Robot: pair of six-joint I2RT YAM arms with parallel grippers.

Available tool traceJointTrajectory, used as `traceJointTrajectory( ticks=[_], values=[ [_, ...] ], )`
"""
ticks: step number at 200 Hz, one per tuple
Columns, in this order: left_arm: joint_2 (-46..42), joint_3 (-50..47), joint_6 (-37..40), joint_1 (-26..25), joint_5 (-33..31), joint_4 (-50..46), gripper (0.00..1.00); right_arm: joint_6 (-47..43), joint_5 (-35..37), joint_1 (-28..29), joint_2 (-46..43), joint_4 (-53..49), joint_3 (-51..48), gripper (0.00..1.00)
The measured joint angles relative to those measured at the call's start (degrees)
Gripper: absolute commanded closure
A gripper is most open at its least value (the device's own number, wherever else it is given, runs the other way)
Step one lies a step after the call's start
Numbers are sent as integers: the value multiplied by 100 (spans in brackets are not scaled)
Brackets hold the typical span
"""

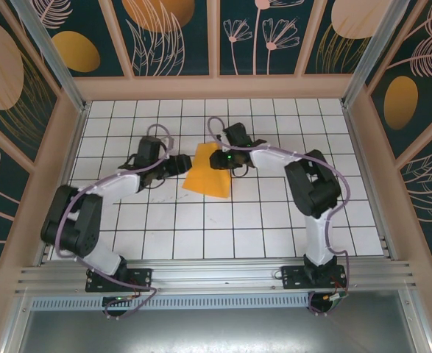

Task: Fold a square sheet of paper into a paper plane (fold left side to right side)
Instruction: Pick up the square sheet of paper from the center of the table, then place a square sheet of paper at the center of the table.

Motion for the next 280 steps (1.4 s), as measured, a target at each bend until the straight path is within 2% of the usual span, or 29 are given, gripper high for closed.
traceJointTrajectory(
  ticks=[31,56,110,159,180,196,222,241,266,280],
  values=[
    [-844,-201,-83,400,236,627,22,-122,-1224,-638,-1014,695,-752,70],
    [-1126,-267,-90,444,704,1266,17,-400,-2170,-986,-1700,911,-938,70],
    [-1158,-295,-96,444,2015,2653,12,-855,-3663,-944,-2691,870,-833,70],
    [-887,-297,-599,422,3053,4072,13,-793,-4277,-787,-3060,1049,-623,70],
    [-748,-295,-874,334,3399,4570,24,-684,-4391,-767,-3084,1209,-616,70],
    [-682,-291,-1010,227,3569,4704,40,-608,-4404,-767,-3084,1296,-616,69],
    [-568,-267,-1062,125,3718,4725,77,-570,-4369,-778,-3084,1349,-616,66],
    [-516,-260,-1040,118,3720,4675,99,-557,-4135,-844,-3084,1335,-621,51],
    [-470,-210,-920,118,3593,4264,100,-627,-3311,-1010,-3091,1056,-627,28],
    [-391,-157,-828,118,3462,3910,100,-654,-2577,-1071,-3091,763,-629,23]
  ],
)
